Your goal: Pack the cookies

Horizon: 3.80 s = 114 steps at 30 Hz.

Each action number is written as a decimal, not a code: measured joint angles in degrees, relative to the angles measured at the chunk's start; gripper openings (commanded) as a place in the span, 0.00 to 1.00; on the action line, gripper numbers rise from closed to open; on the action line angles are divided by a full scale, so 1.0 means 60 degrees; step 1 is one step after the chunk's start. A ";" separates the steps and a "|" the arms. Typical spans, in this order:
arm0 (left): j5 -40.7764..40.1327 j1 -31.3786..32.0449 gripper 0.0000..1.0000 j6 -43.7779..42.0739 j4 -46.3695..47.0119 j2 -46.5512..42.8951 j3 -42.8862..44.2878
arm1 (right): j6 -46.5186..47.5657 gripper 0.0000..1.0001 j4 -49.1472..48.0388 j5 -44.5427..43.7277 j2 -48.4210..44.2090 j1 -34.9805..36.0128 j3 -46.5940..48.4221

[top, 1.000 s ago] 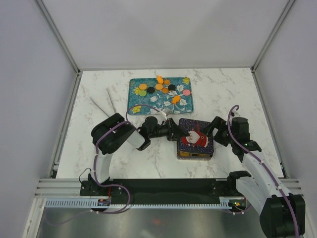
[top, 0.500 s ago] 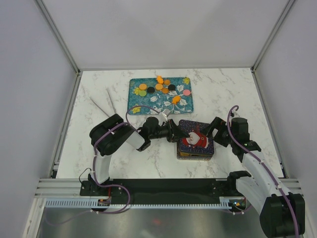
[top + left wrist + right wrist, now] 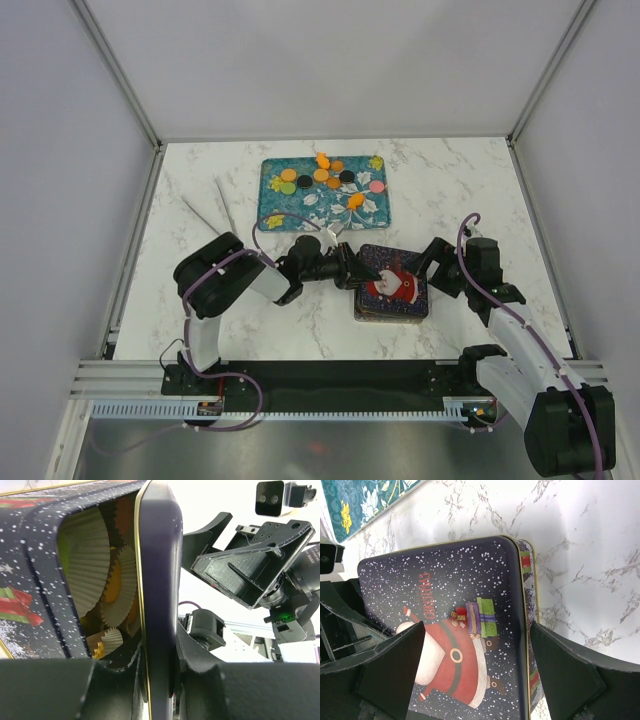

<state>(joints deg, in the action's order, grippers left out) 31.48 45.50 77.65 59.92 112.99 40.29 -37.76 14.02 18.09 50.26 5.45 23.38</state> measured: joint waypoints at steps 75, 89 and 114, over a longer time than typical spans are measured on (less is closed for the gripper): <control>-0.0994 -0.0841 0.61 -0.2772 -0.5461 -0.3723 -0.0732 | 0.0514 0.86 -0.0015 -0.0204 0.0419 0.0000 -0.0087; -0.1202 -0.1009 0.74 -0.3333 -0.6269 -0.4200 -0.0841 | 0.0510 0.84 0.0029 -0.0193 0.0219 0.0000 -0.0087; -0.1231 -0.0182 0.67 -0.3963 -0.6324 -0.3133 -0.0222 | 0.0069 0.79 0.0280 -0.0994 -0.0087 0.1545 -0.0047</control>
<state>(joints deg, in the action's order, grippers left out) 24.10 44.40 53.87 21.98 94.19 38.96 -37.34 15.70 12.12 49.74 14.72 23.09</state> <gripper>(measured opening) 0.676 0.799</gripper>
